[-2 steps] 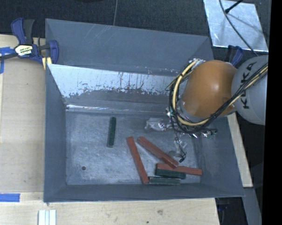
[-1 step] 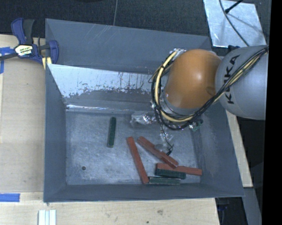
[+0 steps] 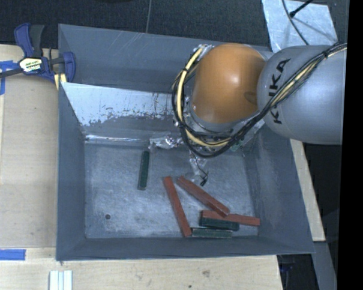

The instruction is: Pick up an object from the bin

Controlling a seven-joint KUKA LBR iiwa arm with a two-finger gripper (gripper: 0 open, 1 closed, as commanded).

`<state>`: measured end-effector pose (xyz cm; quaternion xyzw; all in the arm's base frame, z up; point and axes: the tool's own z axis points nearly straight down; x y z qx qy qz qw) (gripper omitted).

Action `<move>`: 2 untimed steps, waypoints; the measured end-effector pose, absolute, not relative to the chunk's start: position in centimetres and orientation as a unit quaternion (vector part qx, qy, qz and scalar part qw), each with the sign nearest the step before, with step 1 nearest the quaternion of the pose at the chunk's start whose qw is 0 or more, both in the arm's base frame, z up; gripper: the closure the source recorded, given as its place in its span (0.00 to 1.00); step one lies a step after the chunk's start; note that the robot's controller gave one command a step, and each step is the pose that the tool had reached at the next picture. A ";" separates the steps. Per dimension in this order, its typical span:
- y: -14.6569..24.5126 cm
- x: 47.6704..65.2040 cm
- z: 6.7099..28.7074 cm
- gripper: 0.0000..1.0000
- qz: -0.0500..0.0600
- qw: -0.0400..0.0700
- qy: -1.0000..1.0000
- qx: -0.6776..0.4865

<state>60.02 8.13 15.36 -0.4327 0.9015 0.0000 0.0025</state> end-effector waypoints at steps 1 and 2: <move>13.2 61.0 9.0 0.00 0.001 0.001 0.821 -0.571; 14.9 60.7 7.3 0.00 -0.002 0.000 0.805 -0.593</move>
Offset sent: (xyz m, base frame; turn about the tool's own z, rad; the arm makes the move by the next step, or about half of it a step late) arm 0.0093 0.0504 -0.0637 -0.3230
